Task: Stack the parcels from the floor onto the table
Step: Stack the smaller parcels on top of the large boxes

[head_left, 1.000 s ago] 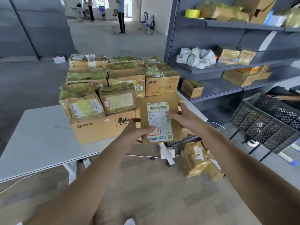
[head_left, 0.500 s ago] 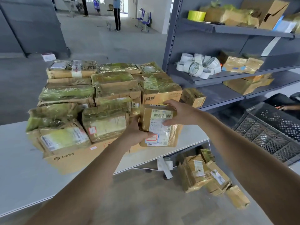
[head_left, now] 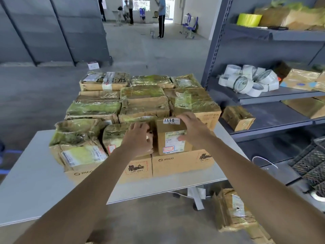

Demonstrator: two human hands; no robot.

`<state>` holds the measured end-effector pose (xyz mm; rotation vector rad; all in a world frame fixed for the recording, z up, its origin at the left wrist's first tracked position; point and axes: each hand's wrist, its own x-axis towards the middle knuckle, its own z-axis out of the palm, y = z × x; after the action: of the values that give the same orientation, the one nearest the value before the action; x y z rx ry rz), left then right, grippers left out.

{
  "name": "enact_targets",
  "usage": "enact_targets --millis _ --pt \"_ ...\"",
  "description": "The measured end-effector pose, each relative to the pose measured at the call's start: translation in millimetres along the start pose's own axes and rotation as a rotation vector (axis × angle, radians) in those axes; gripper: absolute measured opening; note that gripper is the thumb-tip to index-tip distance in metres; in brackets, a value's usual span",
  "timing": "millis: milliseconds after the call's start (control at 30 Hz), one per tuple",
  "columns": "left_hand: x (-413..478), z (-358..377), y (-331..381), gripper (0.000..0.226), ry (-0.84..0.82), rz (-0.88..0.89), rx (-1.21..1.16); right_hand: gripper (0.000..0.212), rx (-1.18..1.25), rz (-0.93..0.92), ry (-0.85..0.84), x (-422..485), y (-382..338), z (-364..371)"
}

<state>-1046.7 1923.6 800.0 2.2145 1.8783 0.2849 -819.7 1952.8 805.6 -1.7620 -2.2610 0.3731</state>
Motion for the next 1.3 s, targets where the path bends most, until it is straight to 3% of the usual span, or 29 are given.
enact_targets --millis 233,667,967,1133,1300 --pt "-0.6 9.5 -6.2 0.056 0.029 0.062 0.044 0.079 0.079 0.126 0.021 9.6 -5.8 17.7" --pt "3.9 19.3 -9.8 0.055 0.180 0.052 0.138 0.054 0.317 0.043 0.048 -3.1 16.1 13.5" --pt "7.7 23.9 -12.4 0.055 0.177 0.080 0.055 0.055 0.223 0.071 0.045 1.1 11.7 21.4" --pt "14.8 15.4 -6.1 0.065 0.144 0.148 -0.073 0.069 0.253 0.131 0.132 -2.1 8.8 22.1" --pt "17.3 14.3 -3.4 0.059 0.163 0.212 -0.029 0.068 0.252 0.167 0.138 -5.9 7.3 23.8"
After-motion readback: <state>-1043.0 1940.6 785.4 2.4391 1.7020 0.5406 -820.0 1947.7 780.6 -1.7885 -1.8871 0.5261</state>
